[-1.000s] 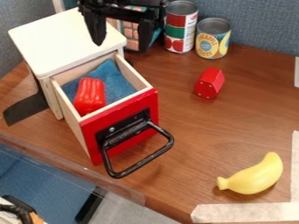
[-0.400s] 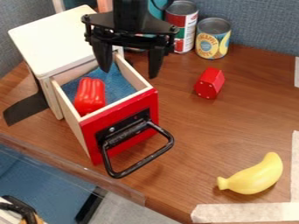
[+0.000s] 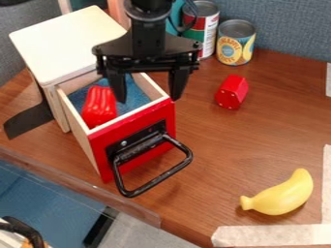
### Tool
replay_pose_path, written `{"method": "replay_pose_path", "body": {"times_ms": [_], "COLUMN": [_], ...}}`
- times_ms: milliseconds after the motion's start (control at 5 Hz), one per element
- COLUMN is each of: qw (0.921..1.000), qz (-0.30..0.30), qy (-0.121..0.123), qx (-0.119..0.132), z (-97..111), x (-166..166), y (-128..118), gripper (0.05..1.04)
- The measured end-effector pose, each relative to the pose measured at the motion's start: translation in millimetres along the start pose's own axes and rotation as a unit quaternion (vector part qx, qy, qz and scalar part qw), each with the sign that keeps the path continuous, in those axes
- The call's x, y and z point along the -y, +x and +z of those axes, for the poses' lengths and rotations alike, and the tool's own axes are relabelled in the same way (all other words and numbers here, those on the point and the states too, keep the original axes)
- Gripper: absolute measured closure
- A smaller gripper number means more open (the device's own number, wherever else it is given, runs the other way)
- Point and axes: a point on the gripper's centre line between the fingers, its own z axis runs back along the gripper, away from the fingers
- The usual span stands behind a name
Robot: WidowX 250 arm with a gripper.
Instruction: Closed the drawer
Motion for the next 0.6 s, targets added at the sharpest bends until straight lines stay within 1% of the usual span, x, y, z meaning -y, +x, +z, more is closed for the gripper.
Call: {"method": "replay_pose_path", "body": {"times_ms": [200, 400, 600], "qw": [0.9991, 0.9972, 0.9943], "qz": [0.04, 0.071, 0.1], "qy": [0.001, -0.006, -0.008], "qx": [-0.009, -0.022, -0.036], "z": [-8.4, -13.7, -22.1], "x": [2.2, 8.1, 12.7], "y": [-13.3, -27.0, -46.1], "gripper": [0.082, 0.082, 0.082]}}
